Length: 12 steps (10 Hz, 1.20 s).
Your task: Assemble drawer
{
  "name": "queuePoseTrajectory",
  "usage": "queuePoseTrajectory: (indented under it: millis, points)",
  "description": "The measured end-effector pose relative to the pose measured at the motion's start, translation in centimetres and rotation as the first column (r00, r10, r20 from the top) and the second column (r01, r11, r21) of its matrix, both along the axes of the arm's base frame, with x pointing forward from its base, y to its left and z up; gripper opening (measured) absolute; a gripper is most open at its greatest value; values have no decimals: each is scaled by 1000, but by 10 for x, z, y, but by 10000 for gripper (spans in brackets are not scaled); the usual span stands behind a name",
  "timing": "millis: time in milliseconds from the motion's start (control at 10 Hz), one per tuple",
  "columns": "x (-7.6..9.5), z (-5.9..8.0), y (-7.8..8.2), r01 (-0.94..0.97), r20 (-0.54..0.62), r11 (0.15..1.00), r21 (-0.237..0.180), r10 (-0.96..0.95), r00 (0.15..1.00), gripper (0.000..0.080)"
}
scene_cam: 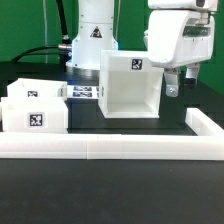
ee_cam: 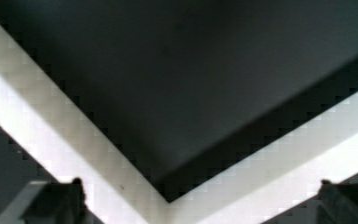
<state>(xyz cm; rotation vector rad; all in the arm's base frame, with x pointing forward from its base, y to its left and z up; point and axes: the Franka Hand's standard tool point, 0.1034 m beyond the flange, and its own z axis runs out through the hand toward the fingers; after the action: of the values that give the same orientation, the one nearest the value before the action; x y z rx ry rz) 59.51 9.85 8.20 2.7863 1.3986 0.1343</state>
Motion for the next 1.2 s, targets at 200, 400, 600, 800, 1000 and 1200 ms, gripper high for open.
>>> queuePoseTrajectory:
  millis: [200,400,600,800,1000,1200]
  points:
    - [0,0,0,0,0,1000,0,0,1000,650]
    - [0,0,0,0,0,1000,0,0,1000,650]
    - [0,0,-1,2,-1,1000,0,-2,1000,650]
    - [-20,4,-10,199,-40,980,5,-199,979,650]
    - [-11,21,-7,390,-74,921,2,-388,918,650]
    - [-13,18,-6,469,-81,883,0,-468,880,650]
